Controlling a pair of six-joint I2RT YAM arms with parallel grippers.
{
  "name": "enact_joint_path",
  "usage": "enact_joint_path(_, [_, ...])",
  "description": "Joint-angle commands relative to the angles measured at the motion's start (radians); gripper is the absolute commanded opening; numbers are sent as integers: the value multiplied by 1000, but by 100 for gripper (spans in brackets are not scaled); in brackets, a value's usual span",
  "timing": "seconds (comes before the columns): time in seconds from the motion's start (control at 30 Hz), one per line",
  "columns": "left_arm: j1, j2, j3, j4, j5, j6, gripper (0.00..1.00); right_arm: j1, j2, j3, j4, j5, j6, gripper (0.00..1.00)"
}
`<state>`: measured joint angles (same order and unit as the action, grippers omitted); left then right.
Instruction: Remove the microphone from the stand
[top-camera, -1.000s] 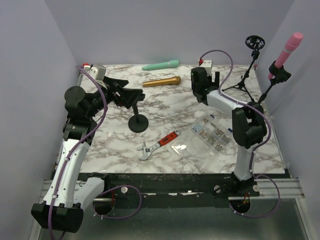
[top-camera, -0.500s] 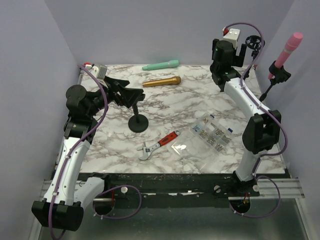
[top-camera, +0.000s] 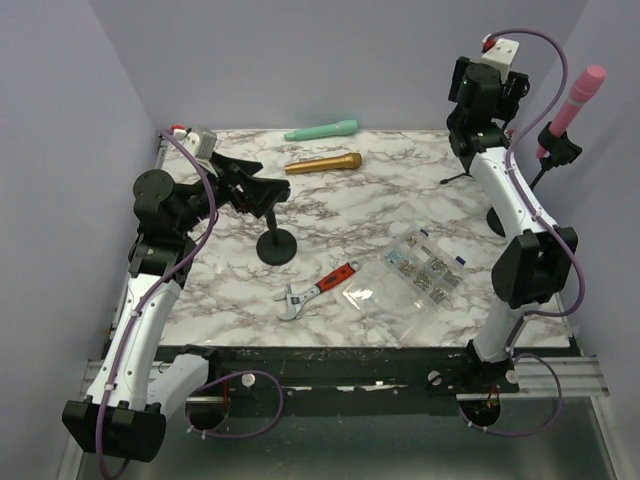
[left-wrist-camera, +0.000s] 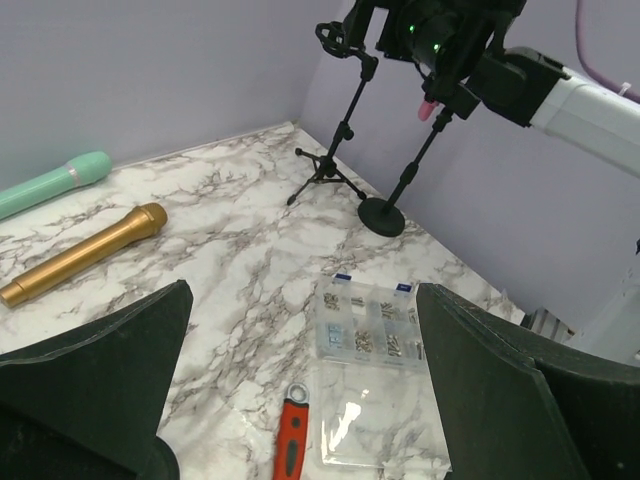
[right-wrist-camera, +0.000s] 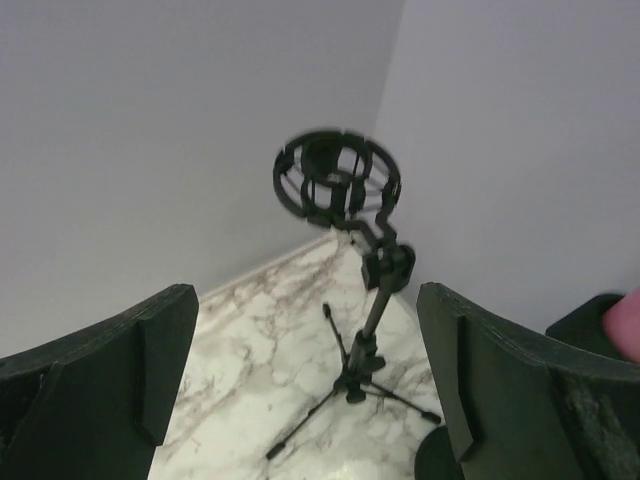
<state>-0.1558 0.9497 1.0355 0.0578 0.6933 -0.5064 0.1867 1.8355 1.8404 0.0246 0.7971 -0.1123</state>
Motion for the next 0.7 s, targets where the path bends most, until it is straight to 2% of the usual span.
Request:
enact_joint_path(0.0, [-8, 10, 1, 31, 34, -18, 99, -19, -48, -182, -20, -92, 167, 100])
enact_joint_path(0.1, [-8, 12, 0, 30, 30, -15, 98, -20, -44, -310, 78, -54, 234, 100])
enact_joint_path(0.23, [-10, 13, 1, 19, 19, -2, 99, -34, -2, -382, 87, 33, 334, 100])
enact_joint_path(0.33, [-10, 14, 4, 11, 16, 4, 98, -69, 4, -441, 115, 2, 362, 99])
enact_joint_path(0.4, [-10, 15, 8, 5, 17, 6, 99, -106, 7, -465, 126, -61, 376, 94])
enact_joint_path(0.47, [-10, 15, 11, 5, 23, 3, 99, -143, 10, -487, 153, -173, 363, 81])
enact_joint_path(0.53, [-10, 16, 11, 9, 30, -4, 99, -164, 28, -481, 153, -206, 349, 79])
enact_joint_path(0.67, [-10, 21, 10, 13, 34, -9, 99, -171, 53, -465, 166, -166, 282, 77])
